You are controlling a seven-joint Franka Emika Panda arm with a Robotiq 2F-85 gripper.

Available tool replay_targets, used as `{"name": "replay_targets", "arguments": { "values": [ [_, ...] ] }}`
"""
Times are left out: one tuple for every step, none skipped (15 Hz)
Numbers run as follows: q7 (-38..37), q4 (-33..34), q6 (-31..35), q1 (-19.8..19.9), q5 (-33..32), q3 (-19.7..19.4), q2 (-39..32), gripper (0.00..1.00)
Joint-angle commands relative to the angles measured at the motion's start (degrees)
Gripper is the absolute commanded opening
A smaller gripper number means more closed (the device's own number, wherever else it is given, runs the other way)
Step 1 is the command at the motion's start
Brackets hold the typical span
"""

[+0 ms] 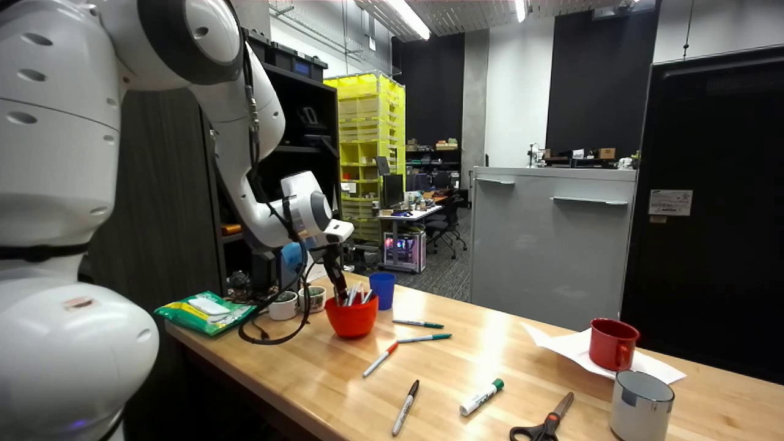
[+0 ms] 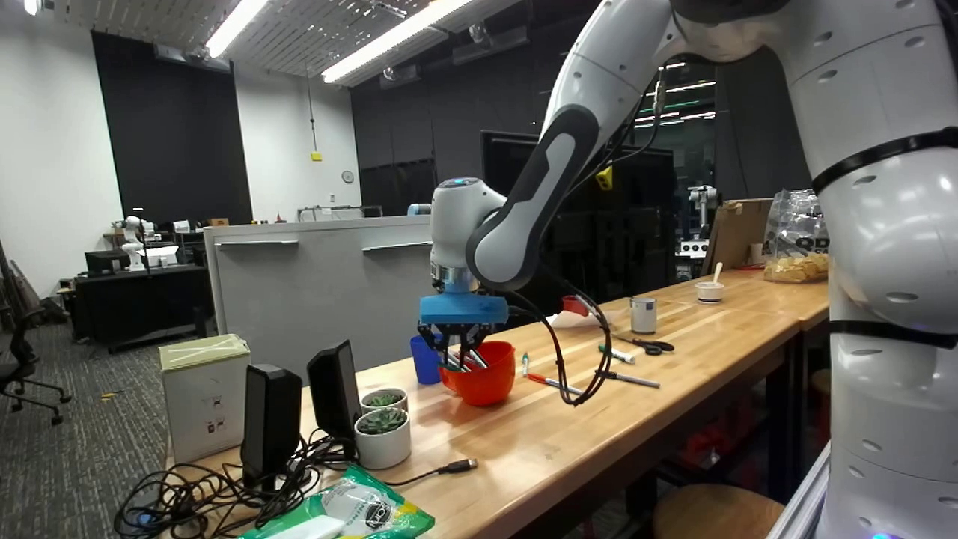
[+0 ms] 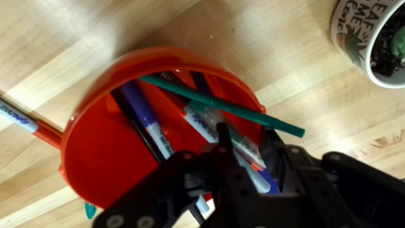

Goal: Remove one pencil from the cup, then put the cup upright

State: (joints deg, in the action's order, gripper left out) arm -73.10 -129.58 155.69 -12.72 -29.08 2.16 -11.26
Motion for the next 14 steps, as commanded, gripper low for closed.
{"name": "replay_targets", "arguments": {
  "values": [
    [1.6,-0.7,0.1,-0.7,1.2,-0.2,0.3,0.00],
    [1.8,-0.6,0.2,-0.8,1.2,-0.2,0.4,0.00],
    [1.9,-0.6,0.2,-0.8,1.4,-0.2,0.4,0.00],
    [2.0,-0.6,0.2,-0.8,1.5,-0.1,0.4,0.00],
    [2.3,-0.6,0.2,-0.8,1.7,0.0,0.4,0.00],
    [2.6,-0.7,0.1,-0.8,1.9,0.0,0.5,0.00],
    [2.9,-0.8,0.1,-0.8,2.1,0.1,0.6,0.00],
    [3.3,-0.9,0.0,-0.7,2.4,0.0,0.9,0.26],
    [3.6,-0.9,0.0,-0.7,2.7,0.0,1.1,0.27],
    [4.0,-0.9,-0.2,-0.7,3.0,0.0,1.3,0.31],
    [5.0,-1.0,-0.5,-0.5,3.8,0.2,1.7,0.36],
    [6.1,-1.1,-1.2,-0.3,5.2,0.5,2.0,0.44],
    [7.9,-1.3,-1.5,0.0,7.2,1.0,2.4,0.50],
    [10.0,-1.3,-2.2,0.4,10.0,1.5,2.8,0.58]
  ]
}}
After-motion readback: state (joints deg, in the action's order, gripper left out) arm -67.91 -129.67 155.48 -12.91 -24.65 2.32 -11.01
